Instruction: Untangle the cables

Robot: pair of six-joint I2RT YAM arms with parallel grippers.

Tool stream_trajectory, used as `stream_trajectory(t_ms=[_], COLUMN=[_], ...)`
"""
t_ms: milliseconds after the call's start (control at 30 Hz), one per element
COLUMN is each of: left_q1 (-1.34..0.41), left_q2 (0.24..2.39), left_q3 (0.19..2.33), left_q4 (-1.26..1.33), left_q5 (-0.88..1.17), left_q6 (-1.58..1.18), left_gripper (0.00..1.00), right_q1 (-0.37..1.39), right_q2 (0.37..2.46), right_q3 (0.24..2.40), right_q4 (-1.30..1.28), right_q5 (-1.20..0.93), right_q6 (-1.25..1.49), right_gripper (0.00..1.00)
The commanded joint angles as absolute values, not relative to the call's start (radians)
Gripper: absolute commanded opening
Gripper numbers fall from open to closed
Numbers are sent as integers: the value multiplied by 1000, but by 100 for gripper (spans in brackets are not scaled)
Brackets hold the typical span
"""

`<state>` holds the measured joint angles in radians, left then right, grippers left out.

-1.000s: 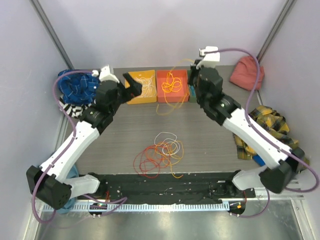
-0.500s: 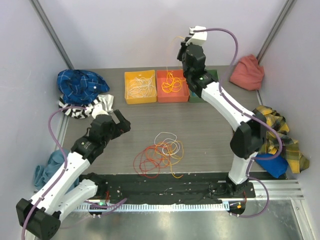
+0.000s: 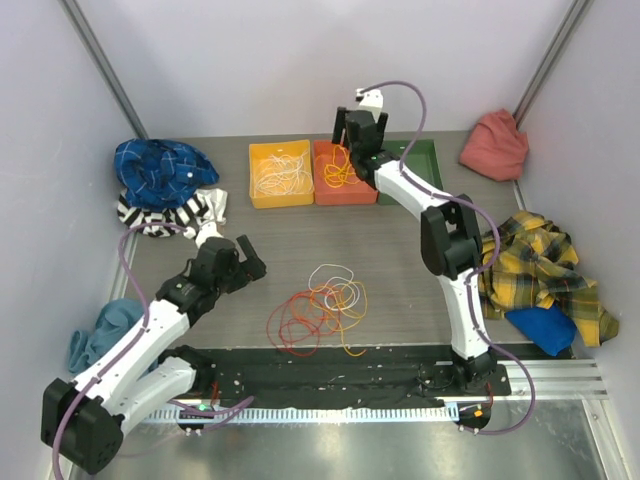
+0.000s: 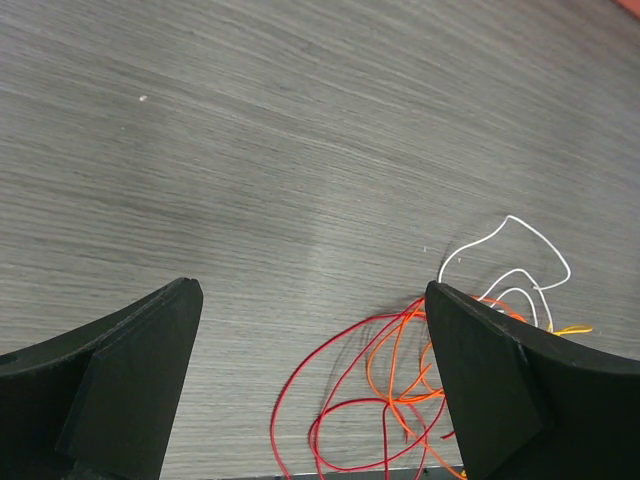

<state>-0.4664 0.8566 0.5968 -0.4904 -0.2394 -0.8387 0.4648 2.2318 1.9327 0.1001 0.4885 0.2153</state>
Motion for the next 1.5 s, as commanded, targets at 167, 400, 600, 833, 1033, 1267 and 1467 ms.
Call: stream_trajectory(t_ms=[167,400,600,833,1033,1267,1467], left_q1=[-468,-469,-520,-712,-715,-718,-722], left_q2=[934,910,959,1170,1275,1287,1261], left_q3=[621,624,685,845,890,842,828], left_q4=[-446,-437,-459,-534,-555,-460,-437], left_q5=[-189,-216,-297,-505,-413,-304,-293], left_q6=[-865,-897,-907,-888,-959,-957,-937], left_gripper=[100,100,100,100,100,100,100], right_q1=[460,471,500,659,732,732,732], right_q2=[2175,1863,1482,1293,1178,1123,1089], right_q3=[1959,1676,1176,913,694,543,427], right_q4=[92,107,133,-27,-55,-43,44], right_q5=[522,517,332,325,319,259,189], right_q6=[311,431,531,479,552,589,632], right_gripper=[100,100,98,94,73,40,42])
